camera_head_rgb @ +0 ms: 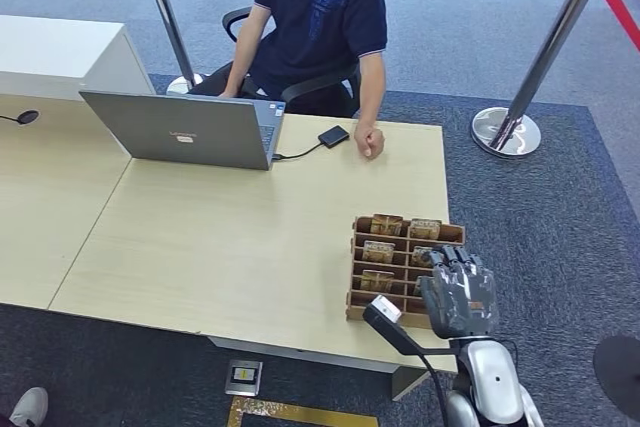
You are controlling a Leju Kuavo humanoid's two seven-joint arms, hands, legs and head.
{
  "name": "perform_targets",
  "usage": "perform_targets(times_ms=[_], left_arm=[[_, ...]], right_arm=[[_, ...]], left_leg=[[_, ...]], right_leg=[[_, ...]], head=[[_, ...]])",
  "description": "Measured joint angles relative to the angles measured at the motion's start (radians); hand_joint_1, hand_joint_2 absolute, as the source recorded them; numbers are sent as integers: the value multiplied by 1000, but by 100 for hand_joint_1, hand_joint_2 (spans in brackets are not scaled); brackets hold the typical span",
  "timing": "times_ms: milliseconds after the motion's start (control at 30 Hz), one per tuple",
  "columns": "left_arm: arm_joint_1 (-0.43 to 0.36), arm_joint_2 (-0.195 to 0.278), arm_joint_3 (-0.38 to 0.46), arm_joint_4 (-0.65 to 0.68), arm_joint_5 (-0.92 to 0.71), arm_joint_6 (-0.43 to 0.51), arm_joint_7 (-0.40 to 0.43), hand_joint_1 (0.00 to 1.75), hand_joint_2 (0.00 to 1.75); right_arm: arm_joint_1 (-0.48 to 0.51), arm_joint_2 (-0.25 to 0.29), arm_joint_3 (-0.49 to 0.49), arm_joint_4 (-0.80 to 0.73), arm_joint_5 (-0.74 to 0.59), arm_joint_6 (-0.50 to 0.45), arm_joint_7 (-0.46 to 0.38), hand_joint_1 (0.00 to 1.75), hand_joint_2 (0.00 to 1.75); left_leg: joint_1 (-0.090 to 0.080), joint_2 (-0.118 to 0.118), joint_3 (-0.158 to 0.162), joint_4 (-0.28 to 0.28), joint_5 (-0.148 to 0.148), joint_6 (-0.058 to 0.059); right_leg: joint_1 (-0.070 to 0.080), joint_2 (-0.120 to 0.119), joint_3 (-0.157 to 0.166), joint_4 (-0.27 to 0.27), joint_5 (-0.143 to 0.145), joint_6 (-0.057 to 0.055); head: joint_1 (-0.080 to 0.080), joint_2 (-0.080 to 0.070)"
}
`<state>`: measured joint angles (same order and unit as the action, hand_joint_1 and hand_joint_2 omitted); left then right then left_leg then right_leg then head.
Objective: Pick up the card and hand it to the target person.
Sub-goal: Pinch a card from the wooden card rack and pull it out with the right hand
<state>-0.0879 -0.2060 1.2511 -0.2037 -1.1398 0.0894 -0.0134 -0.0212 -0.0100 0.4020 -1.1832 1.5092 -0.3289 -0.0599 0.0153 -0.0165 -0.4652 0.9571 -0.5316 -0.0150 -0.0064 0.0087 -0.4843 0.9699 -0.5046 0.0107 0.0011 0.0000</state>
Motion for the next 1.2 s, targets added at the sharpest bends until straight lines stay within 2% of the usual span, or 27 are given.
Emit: perform_targets(times_ms=[67, 200, 367, 667, 1200], left_arm=[[0, 0, 0, 0, 0, 0, 0, 0, 0], [0, 0, 0, 0, 0, 0, 0, 0, 0], [0, 0, 0, 0, 0, 0, 0, 0, 0], [1, 0, 5, 1, 3, 5, 0, 0, 0], [2, 0, 5, 2, -5, 0, -13, 0, 0]], right_arm=[[-5, 2, -7, 16, -2, -5, -3, 82, 175], [-13, 3, -21, 43, -7, -14, -7, 96, 175], [-26, 6, -36, 85, -14, -26, -15, 85, 175], [-41, 10, -53, 137, -19, -51, -27, 76, 175], [-32, 10, -64, 154, -19, -58, -27, 79, 175]], left_leg=[[0, 0, 0, 0, 0, 0], [0, 0, 0, 0, 0, 0], [0, 0, 0, 0, 0, 0], [0, 0, 0, 0, 1, 1], [0, 0, 0, 1, 1, 1]], right_leg=[[0, 0, 0, 0, 0, 0], [0, 0, 0, 0, 0, 0], [0, 0, 0, 0, 1, 0], [0, 0, 0, 0, 2, 1], [0, 0, 0, 0, 2, 1]], head=[[0, 0], [0, 0], [0, 0], [0, 0], [0, 0]])
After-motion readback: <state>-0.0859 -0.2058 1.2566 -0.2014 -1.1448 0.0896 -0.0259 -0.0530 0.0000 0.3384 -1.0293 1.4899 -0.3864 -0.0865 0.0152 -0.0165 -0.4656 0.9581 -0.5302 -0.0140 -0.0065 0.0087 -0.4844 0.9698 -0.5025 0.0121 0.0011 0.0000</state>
